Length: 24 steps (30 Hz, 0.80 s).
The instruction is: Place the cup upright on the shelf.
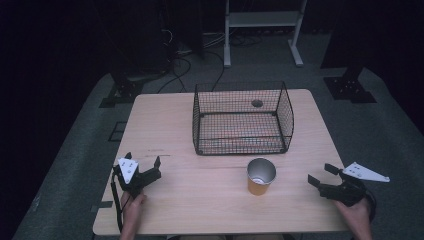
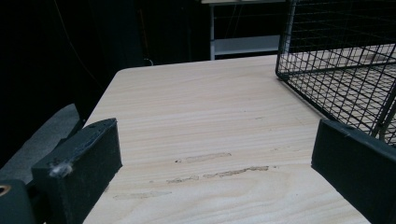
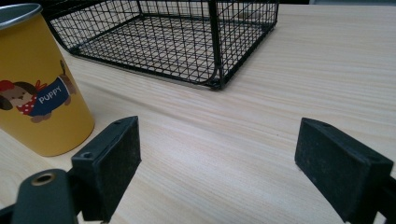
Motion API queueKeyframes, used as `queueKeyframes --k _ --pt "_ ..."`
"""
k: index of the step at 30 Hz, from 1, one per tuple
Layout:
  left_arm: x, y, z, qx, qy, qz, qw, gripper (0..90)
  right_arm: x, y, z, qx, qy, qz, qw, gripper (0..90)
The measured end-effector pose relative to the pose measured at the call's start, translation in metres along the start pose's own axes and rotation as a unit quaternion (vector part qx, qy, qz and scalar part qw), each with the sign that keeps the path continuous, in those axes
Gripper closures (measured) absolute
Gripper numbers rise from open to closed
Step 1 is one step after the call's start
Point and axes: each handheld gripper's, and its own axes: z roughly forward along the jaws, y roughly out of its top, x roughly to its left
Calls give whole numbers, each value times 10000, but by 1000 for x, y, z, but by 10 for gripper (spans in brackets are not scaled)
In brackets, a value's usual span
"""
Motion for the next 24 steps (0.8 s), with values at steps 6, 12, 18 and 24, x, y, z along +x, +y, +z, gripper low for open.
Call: queueKeyframes --k 6,12,18,24 --pt "-1 0 0 14 11 26 10000 8 4 2 2 15 17 -72 10000 133" --pt "-1 0 0 13 6 21 10000 8 10 4 3 -10 49 -131 9999 133" --pt "-1 0 -1 2 -7 19 10000 8 17 7 6 0 95 -235 9997 131" --pt "-1 0 -1 4 -10 34 10000 8 26 13 9 0 258 -253 9993 129"
